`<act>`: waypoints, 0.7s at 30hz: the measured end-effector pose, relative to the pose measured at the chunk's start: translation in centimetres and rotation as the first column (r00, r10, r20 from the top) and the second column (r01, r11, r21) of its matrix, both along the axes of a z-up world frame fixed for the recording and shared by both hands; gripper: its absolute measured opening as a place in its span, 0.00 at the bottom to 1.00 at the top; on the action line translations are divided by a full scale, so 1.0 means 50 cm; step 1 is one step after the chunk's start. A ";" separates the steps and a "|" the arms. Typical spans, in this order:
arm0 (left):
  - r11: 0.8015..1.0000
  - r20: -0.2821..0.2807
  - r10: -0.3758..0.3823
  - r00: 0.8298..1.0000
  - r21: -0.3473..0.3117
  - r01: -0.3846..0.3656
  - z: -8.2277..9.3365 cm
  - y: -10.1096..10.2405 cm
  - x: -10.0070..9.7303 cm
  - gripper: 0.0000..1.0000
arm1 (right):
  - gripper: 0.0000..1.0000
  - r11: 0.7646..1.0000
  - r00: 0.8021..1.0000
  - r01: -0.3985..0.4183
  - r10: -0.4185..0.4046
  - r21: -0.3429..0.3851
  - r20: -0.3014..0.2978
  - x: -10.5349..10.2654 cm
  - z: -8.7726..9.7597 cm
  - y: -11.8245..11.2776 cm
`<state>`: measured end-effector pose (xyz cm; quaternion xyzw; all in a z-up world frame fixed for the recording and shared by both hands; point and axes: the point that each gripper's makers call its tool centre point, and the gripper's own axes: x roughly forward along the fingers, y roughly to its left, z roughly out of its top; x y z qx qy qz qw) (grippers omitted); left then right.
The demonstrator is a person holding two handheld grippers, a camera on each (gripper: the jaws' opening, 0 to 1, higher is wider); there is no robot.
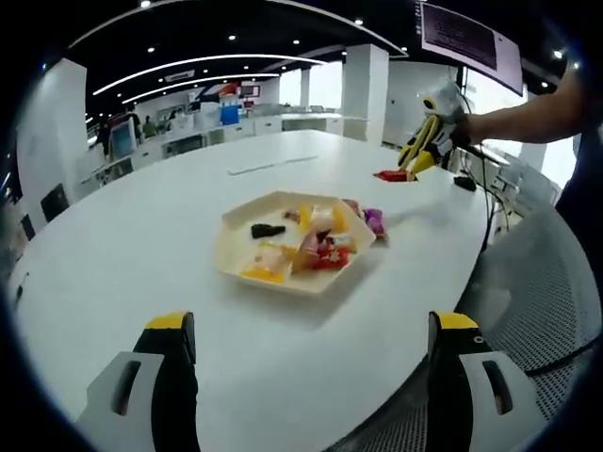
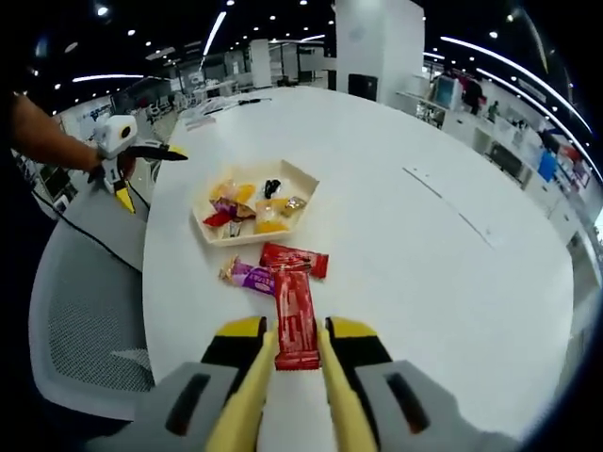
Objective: Place the target food into the container with the food tongs after gripping and lifting it, then release it inside without dropping or visibly crushing the food.
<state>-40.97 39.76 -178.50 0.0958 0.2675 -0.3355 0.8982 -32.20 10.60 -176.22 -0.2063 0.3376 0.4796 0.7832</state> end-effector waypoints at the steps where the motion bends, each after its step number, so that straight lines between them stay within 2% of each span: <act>1: 1.000 0.002 -0.002 1.000 0.003 0.002 -0.001 0.002 0.001 0.99 | 0.24 1.000 1.000 0.000 0.000 0.007 -0.003 0.000 0.002 0.004; 13: 1.000 0.000 0.016 1.000 -0.027 -0.016 0.005 0.007 0.008 0.99 | 0.24 0.999 0.999 -0.036 0.036 0.041 -0.006 0.005 0.033 0.070; 17: 0.999 -0.009 0.030 0.999 -0.044 -0.031 0.005 0.014 0.013 0.99 | 0.24 0.998 0.999 -0.049 0.049 0.043 0.001 0.012 0.044 0.105; 21: 0.999 -0.011 0.013 1.000 -0.052 -0.014 0.006 0.006 0.008 1.00 | 0.24 0.997 0.998 -0.059 0.058 0.049 0.010 0.027 0.057 0.145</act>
